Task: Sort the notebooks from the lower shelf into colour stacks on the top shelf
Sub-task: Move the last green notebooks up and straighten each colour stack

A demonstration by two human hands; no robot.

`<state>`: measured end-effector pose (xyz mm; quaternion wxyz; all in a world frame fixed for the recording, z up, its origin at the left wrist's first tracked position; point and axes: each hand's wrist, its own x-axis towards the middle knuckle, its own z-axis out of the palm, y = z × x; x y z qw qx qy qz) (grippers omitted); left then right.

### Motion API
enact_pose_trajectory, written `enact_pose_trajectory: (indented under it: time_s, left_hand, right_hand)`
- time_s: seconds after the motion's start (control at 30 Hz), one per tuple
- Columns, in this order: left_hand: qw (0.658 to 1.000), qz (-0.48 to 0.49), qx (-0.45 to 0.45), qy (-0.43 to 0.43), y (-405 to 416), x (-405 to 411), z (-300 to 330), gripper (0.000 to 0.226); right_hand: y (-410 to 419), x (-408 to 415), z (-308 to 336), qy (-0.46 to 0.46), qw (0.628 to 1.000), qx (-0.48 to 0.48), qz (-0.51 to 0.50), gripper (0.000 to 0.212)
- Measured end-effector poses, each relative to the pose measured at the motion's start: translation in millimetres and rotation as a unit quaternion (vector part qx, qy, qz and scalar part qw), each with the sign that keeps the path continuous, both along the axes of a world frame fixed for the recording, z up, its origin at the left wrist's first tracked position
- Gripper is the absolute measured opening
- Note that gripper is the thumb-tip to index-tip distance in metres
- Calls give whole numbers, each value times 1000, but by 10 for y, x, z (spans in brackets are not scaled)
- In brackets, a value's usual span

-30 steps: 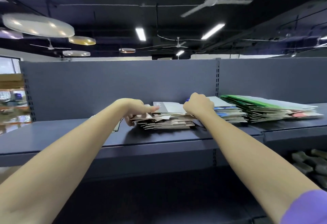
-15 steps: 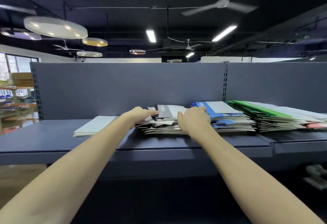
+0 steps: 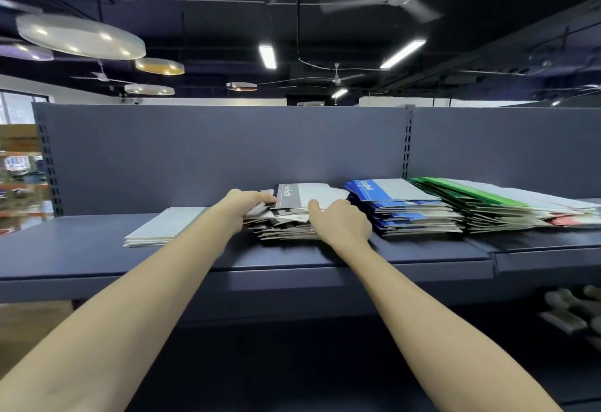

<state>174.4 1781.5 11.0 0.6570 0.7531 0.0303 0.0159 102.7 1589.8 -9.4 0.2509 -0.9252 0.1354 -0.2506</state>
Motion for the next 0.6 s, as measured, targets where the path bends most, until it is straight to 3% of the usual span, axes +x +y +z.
enact_pose_trajectory:
  time_s: [0.13,0.33,0.43,0.6]
  left_hand:
    - [1000,2,1,2,90,-70,41,55]
    - [999,-7,30,21,237,-81,44,48]
    - [998,-15,63,13,259,-84,83,29]
    - [998,-34,35,34,306,6,126,27]
  right_hand:
    - [102,-13,-19,-6,1000,15,12,72]
    - [113,-17,5,13,998,3,62,72]
    - [-150,110,70,15,997,61,51,70]
    - [-275,350,146,65,960,235,137,56]
